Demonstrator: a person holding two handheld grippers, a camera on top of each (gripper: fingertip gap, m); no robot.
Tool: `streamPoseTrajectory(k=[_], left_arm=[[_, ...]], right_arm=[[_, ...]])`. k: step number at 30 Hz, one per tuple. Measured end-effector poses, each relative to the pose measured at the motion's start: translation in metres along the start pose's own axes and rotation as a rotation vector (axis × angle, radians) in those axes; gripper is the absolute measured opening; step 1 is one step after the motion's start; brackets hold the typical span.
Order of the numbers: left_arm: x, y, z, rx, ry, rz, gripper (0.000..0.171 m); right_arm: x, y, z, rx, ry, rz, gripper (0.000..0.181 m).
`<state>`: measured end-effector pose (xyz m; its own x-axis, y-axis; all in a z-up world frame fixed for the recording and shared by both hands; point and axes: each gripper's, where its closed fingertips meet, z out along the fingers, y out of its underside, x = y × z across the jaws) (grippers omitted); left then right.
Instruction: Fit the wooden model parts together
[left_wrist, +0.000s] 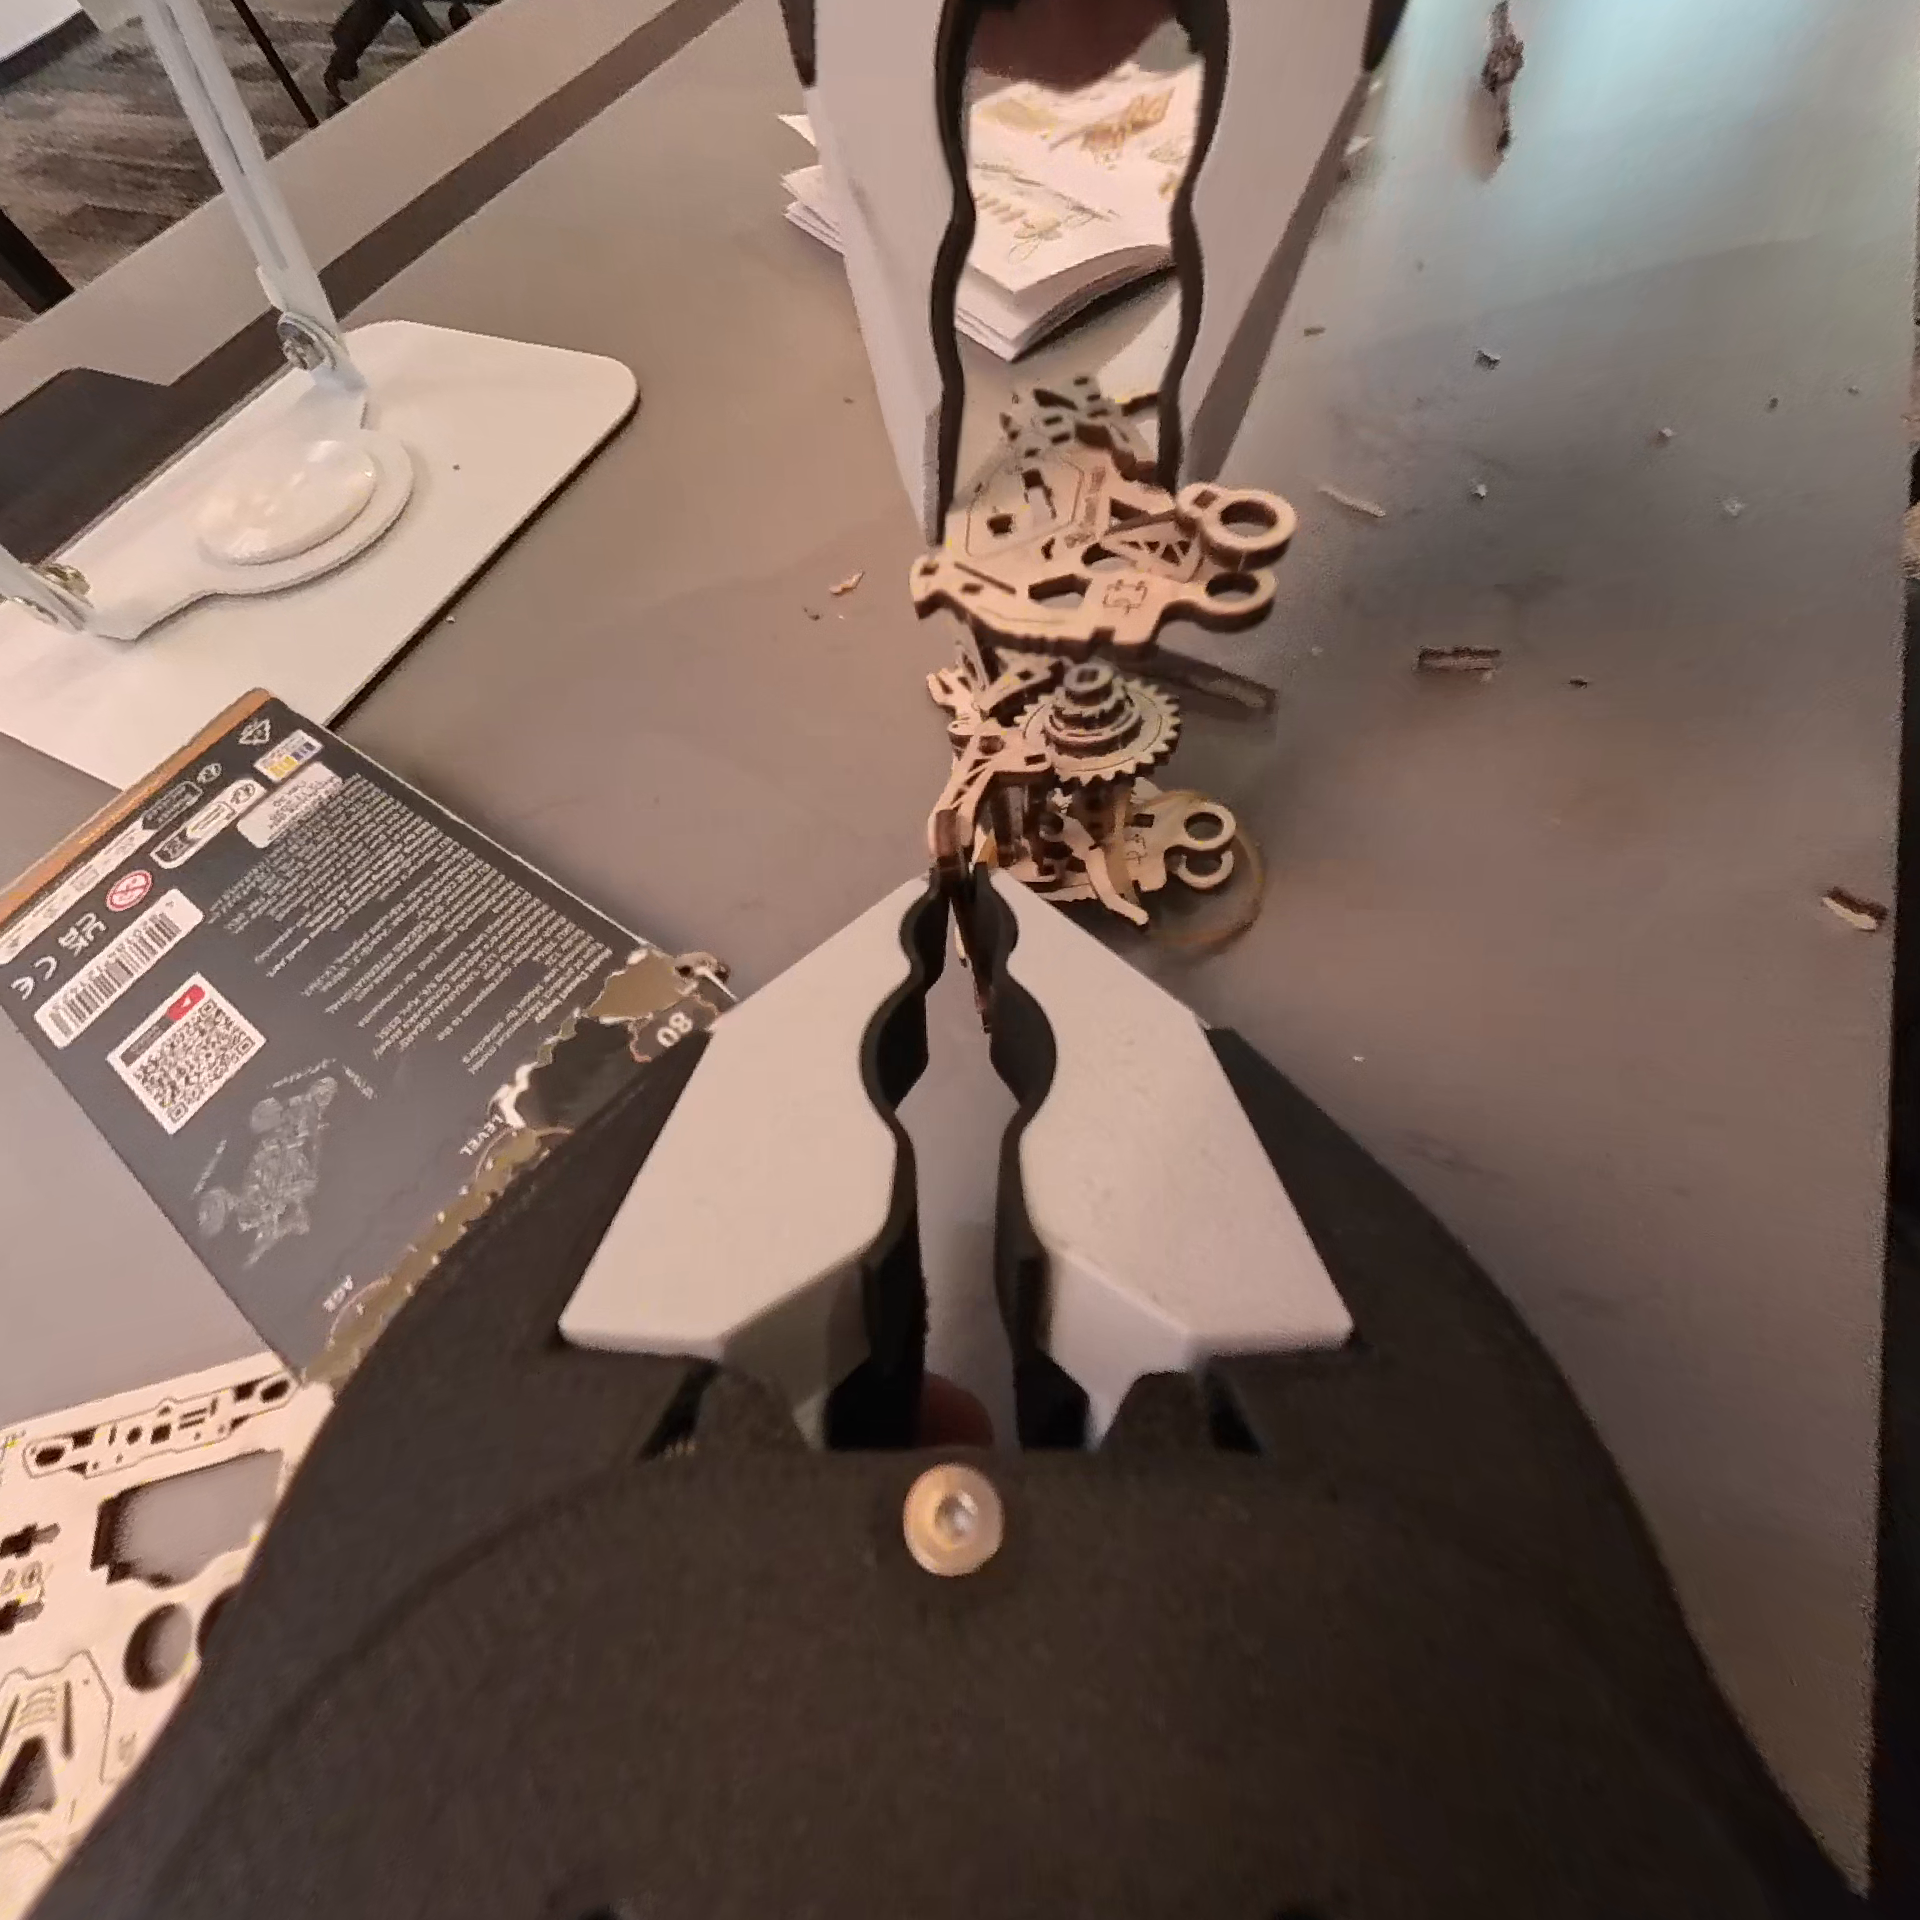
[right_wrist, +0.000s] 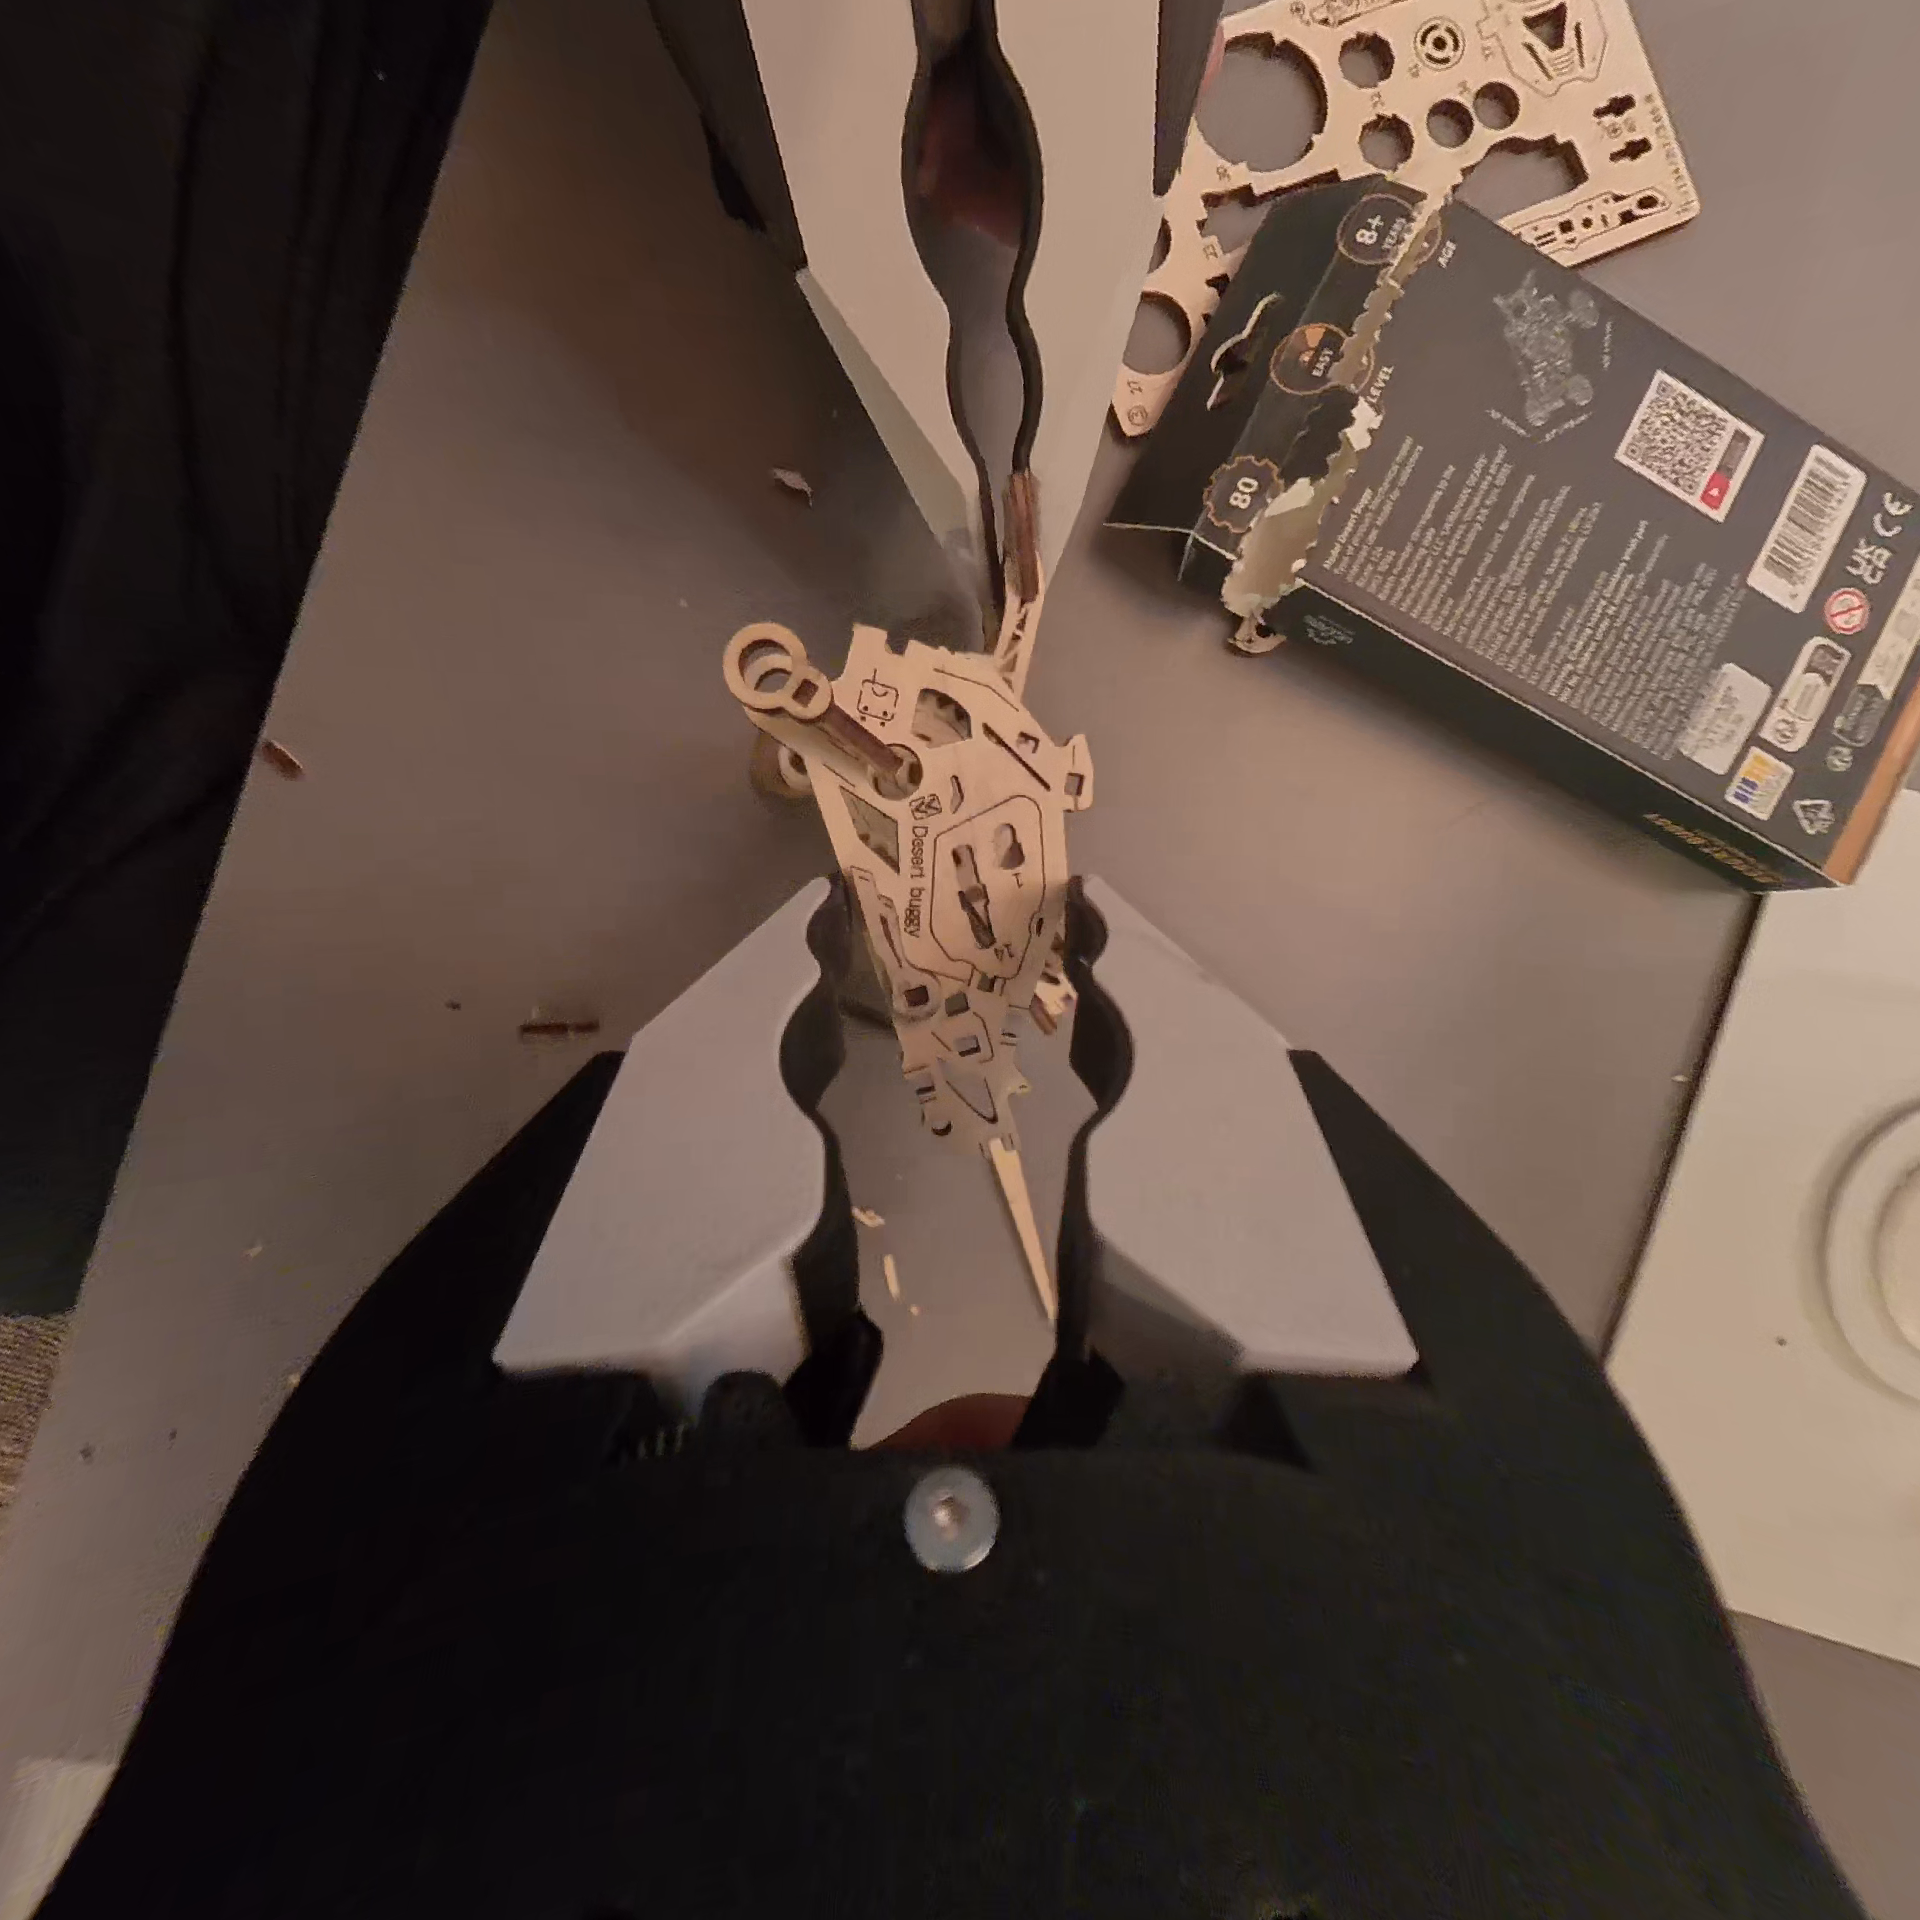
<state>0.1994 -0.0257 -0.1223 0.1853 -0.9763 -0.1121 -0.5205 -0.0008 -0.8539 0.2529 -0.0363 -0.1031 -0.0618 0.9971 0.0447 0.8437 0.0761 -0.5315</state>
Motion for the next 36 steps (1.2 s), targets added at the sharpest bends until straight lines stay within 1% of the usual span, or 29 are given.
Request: streamPoseTrajectory(k=[5,10,13,18,23,36], left_arm=[[0.001,0.001,-0.001,0.006,0.05,-0.004,0.002],[0.0,0.001,-0.001,0.016,0.082,-0.01,0.001],[0.002,0.002,0.0,0.012,0.093,-0.008,0.001],[0.001,0.002,0.001,0.009,0.097,-0.016,0.001],[0.001,0.002,0.001,0.008,0.1,-0.019,0.001],[0.002,0.002,0.001,0.007,0.102,-0.011,0.002]], right_arm=[[0.001,0.001,0.001,-0.006,-0.045,-0.133,0.038],[0.003,-0.003,0.011,0.002,-0.074,-0.263,0.038],[0.006,-0.004,0.015,-0.001,-0.084,-0.311,0.038],[0.003,-0.004,0.021,0.004,-0.126,-0.327,0.038],[0.001,-0.001,0.025,-0.001,-0.156,-0.297,0.038],[0.001,0.003,0.022,-0.062,-0.173,-0.307,0.037]])
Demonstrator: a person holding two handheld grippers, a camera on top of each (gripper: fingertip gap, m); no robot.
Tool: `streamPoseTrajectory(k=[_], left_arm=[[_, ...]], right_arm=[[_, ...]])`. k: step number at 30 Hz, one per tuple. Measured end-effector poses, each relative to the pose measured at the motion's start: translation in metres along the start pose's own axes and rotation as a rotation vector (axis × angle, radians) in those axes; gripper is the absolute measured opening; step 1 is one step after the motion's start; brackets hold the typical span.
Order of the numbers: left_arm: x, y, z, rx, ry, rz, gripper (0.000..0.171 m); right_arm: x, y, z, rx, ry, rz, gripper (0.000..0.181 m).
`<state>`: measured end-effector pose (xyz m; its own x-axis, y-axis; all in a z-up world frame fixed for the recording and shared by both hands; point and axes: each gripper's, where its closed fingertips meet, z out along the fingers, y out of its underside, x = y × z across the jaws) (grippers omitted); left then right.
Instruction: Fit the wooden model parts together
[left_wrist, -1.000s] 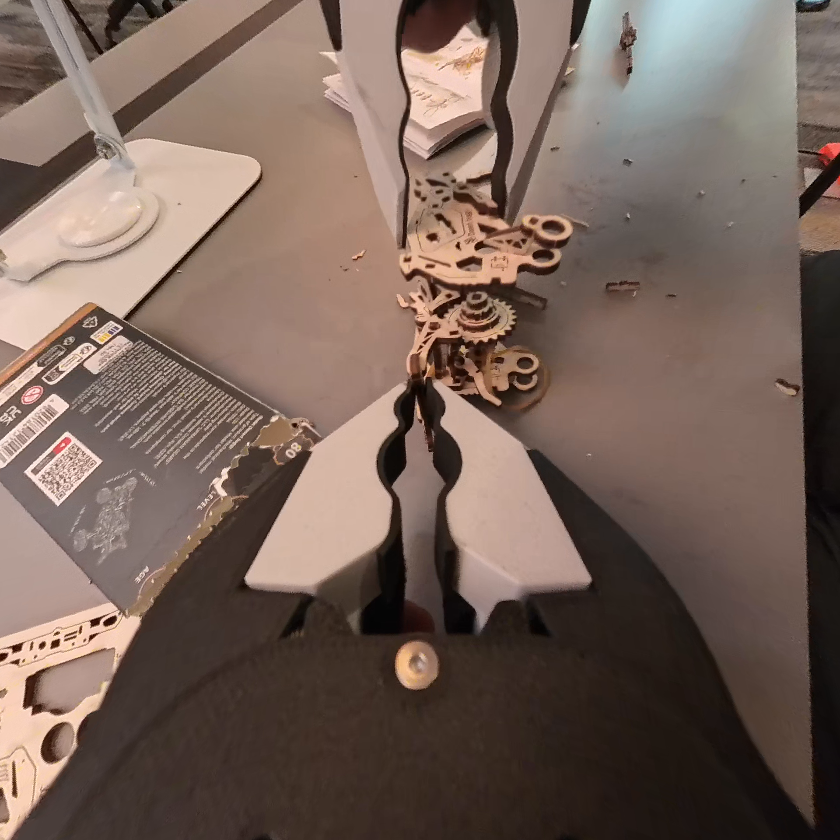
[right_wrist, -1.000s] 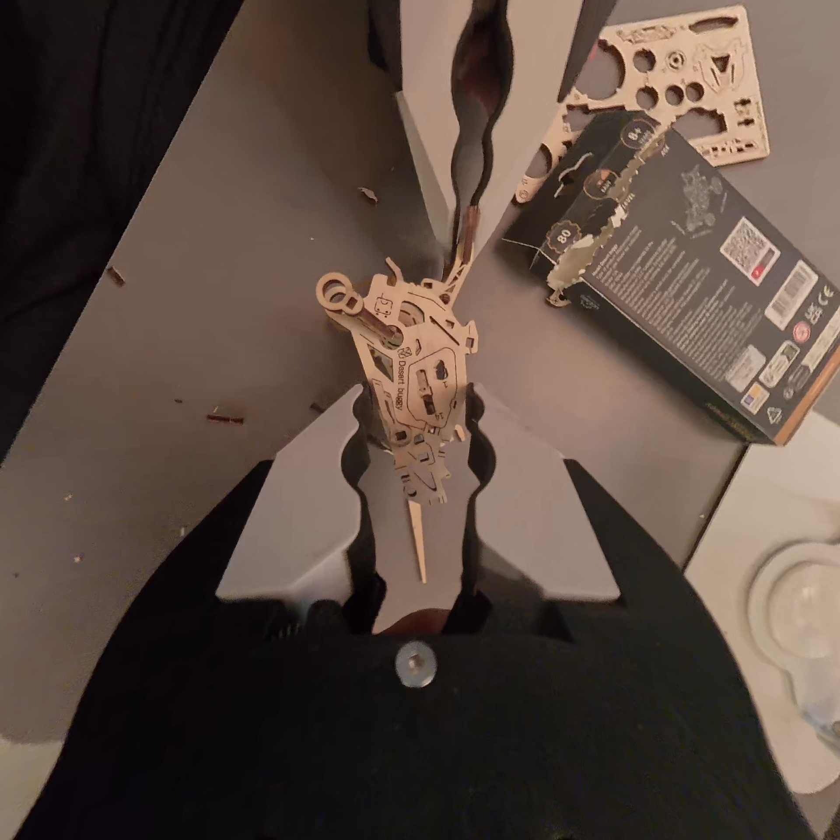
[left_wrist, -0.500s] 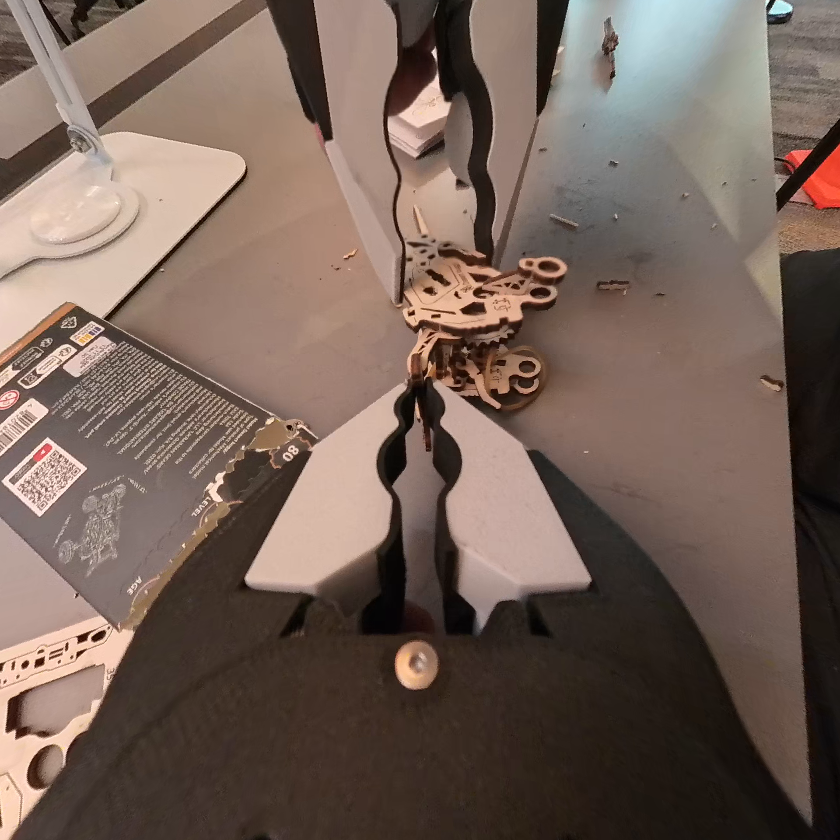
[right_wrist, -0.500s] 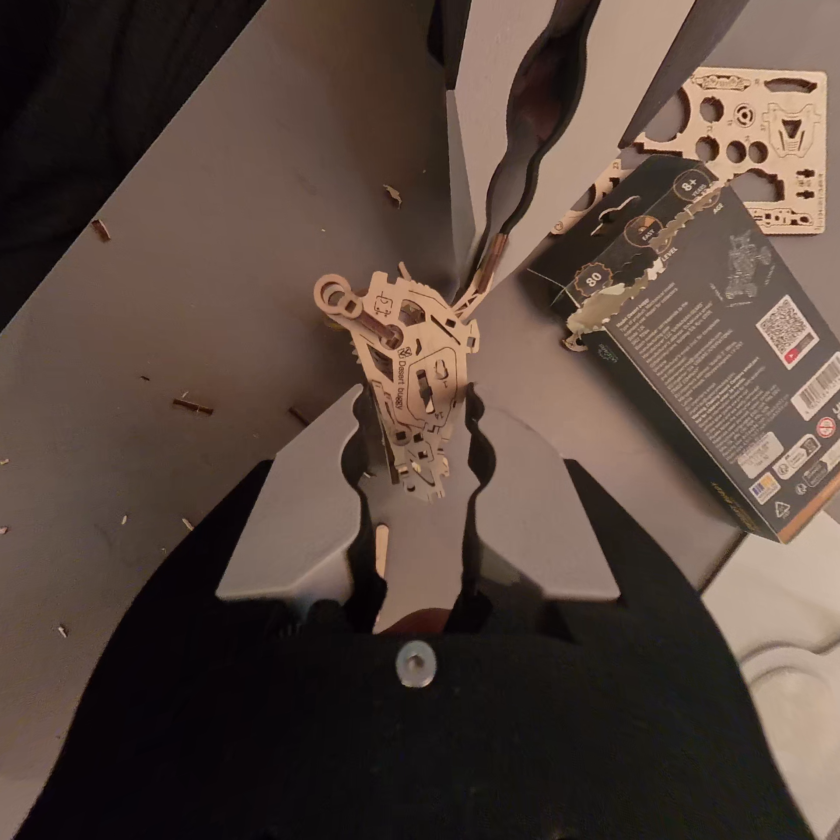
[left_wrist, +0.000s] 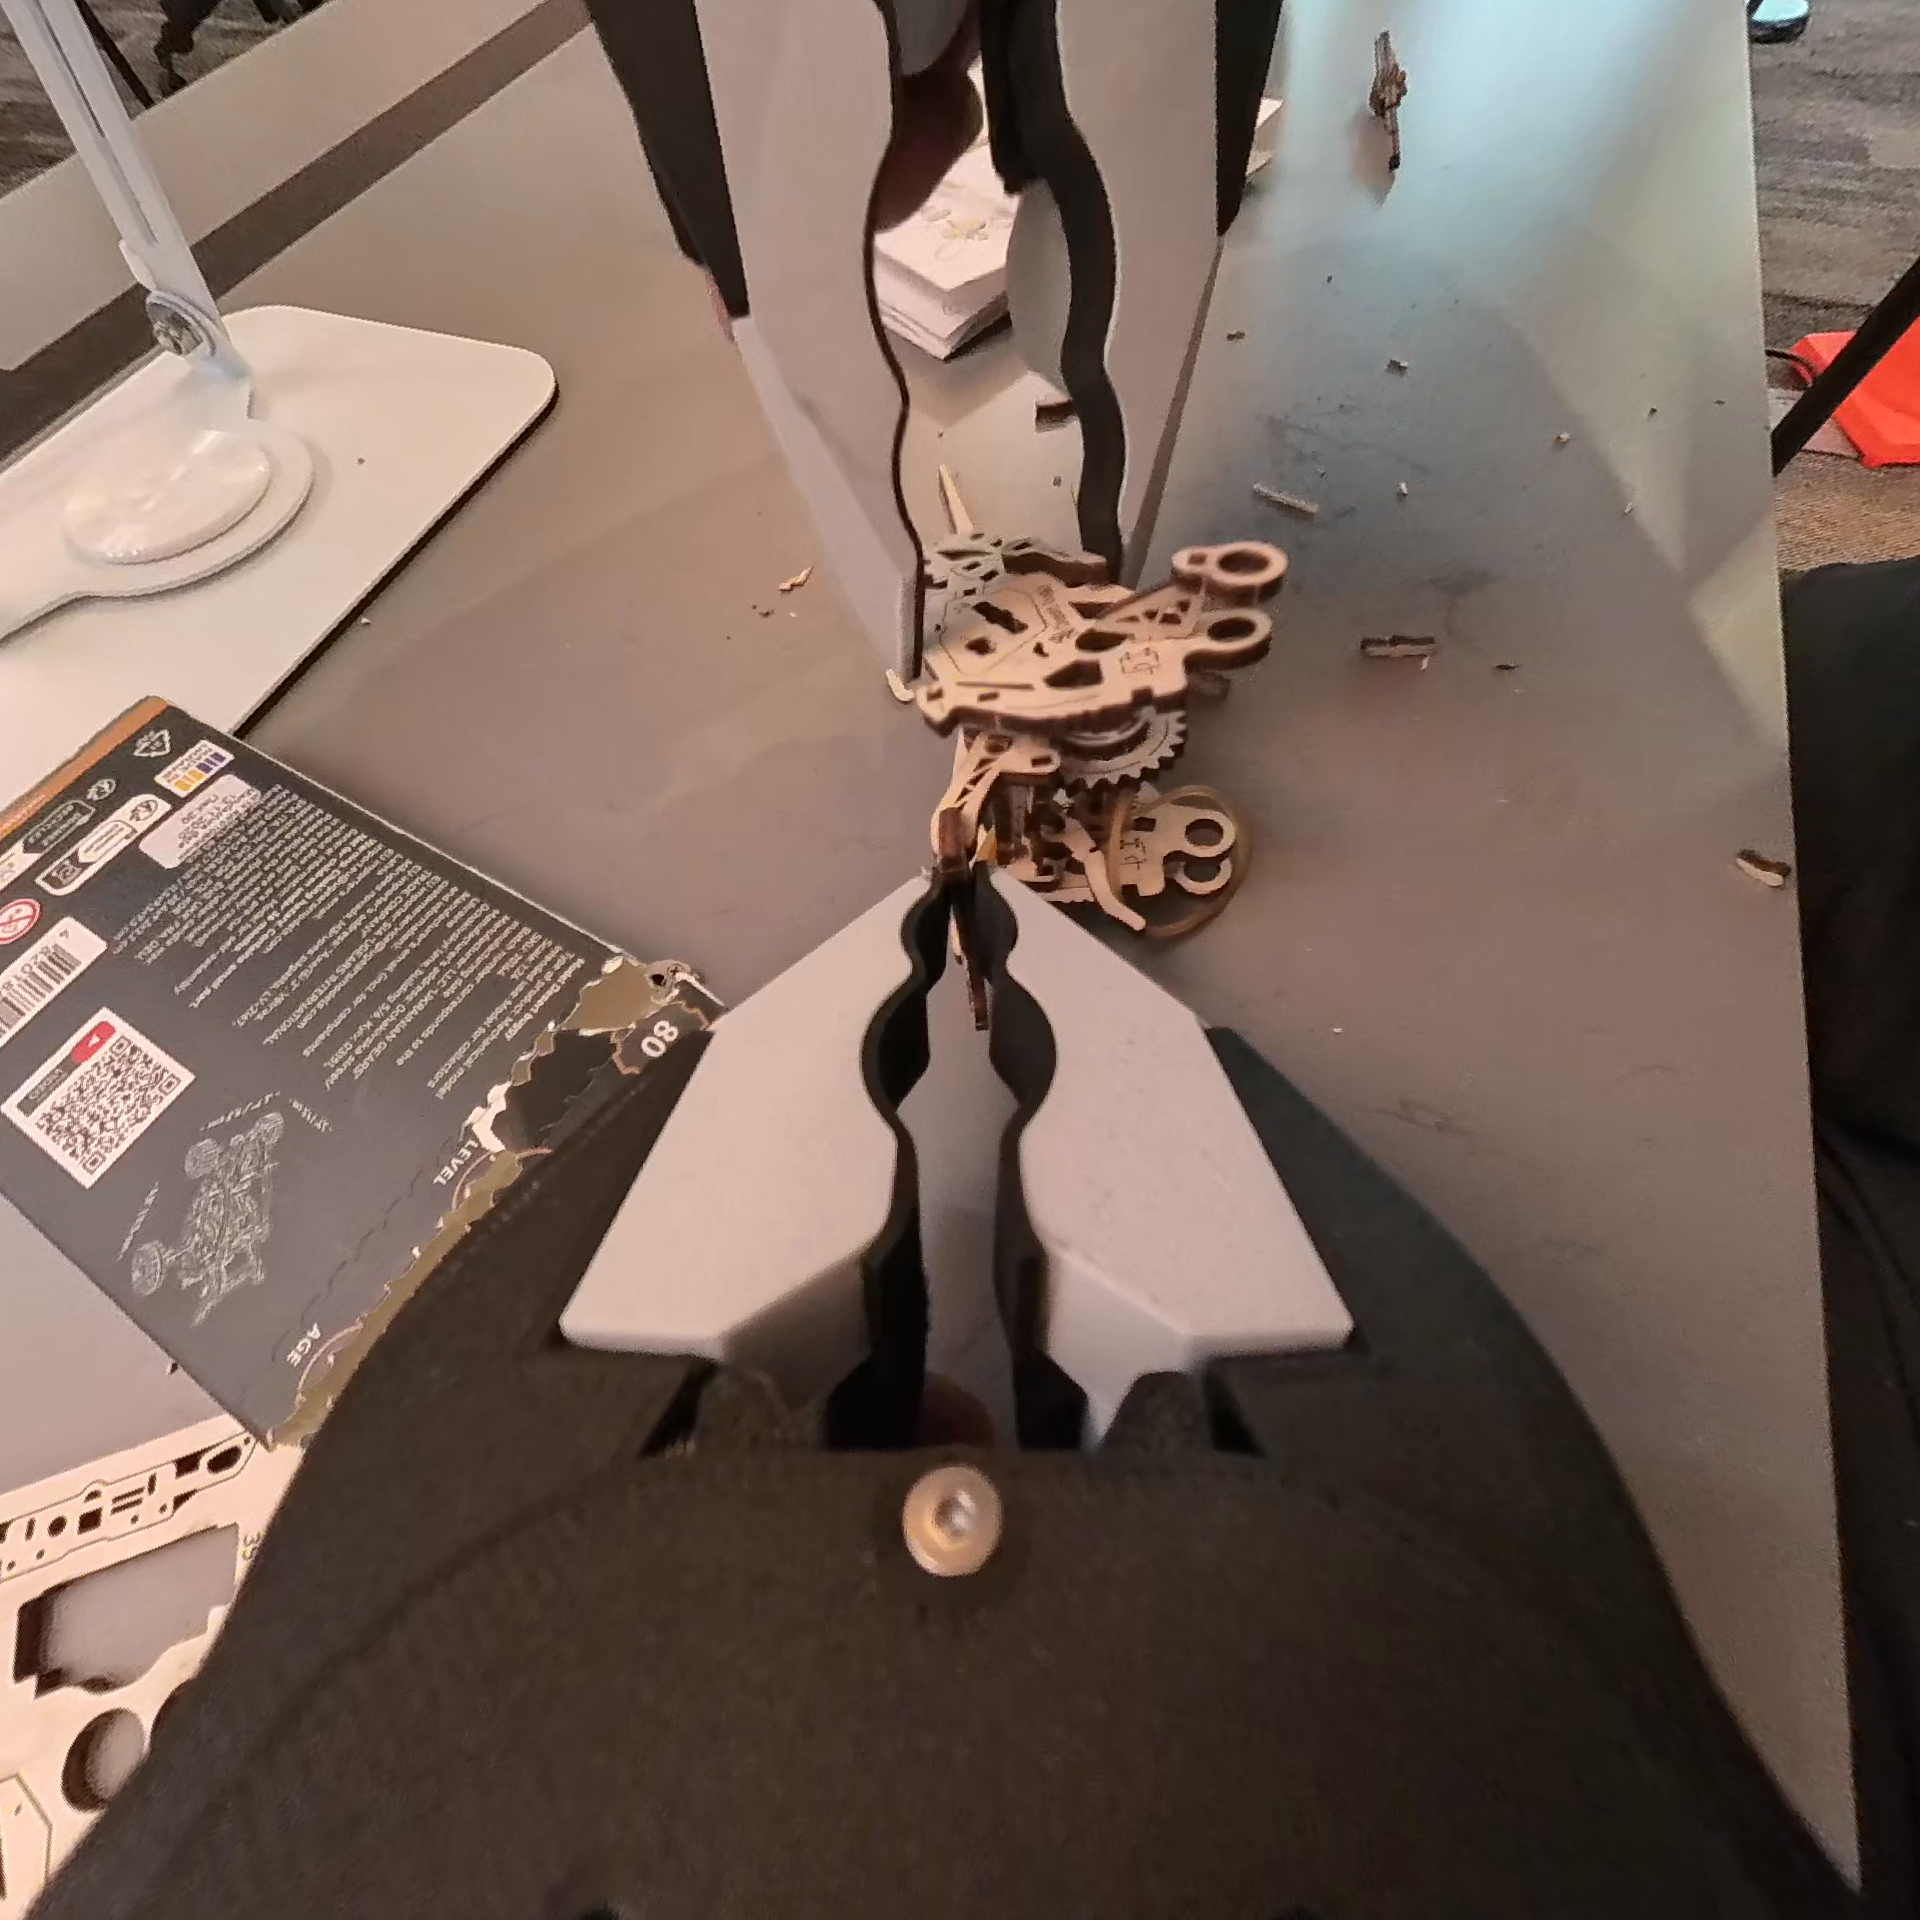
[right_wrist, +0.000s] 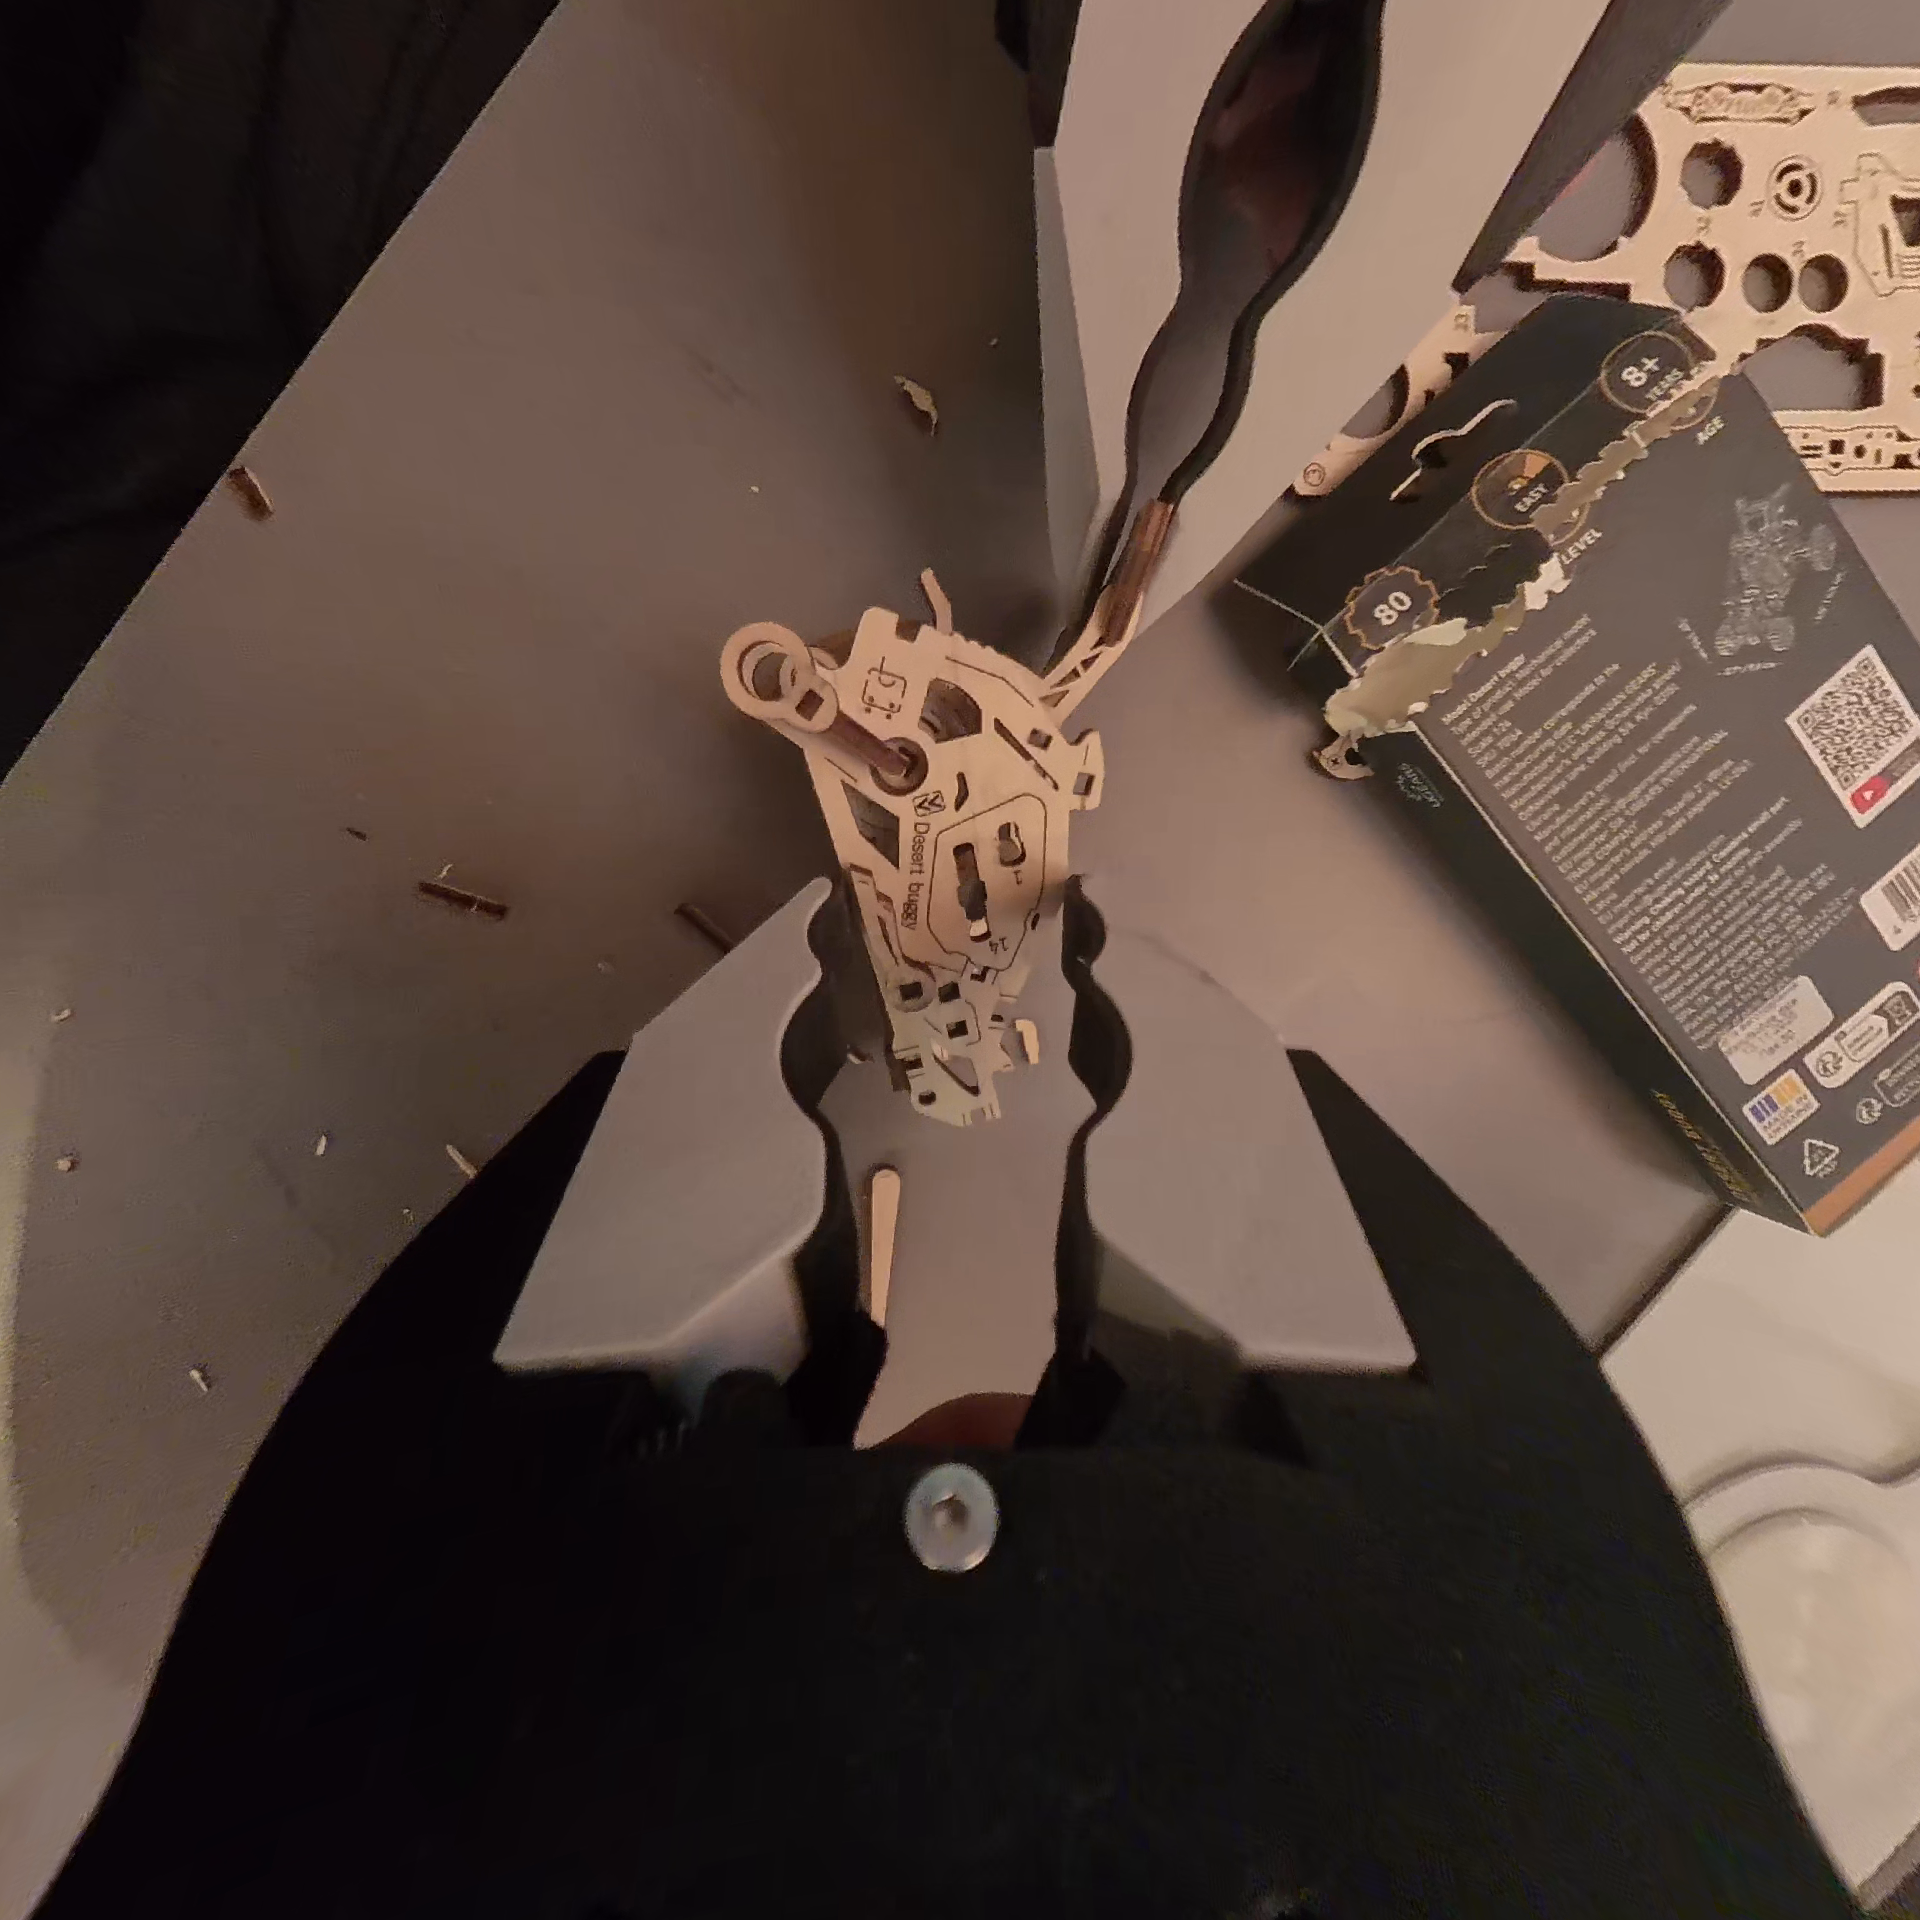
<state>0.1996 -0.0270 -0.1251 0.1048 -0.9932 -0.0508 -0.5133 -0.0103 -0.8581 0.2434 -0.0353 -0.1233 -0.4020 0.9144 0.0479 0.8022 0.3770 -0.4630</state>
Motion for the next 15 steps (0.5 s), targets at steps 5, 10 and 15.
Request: streamPoseTrajectory(k=[5,10,15], left_arm=[[0.0,0.0,0.0,-0.001,0.0,0.001,0.001],[0.0,0.0,0.0,-0.001,-0.001,0.002,0.002],[0.0,0.0,0.0,-0.001,0.0,0.0,0.002]], right_arm=[[0.0,0.001,0.001,-0.026,0.0,-0.005,0.037],[0.003,0.002,0.0,-0.053,0.032,-0.009,0.051],[0.003,-0.012,-0.012,0.033,0.069,-0.001,0.046]])
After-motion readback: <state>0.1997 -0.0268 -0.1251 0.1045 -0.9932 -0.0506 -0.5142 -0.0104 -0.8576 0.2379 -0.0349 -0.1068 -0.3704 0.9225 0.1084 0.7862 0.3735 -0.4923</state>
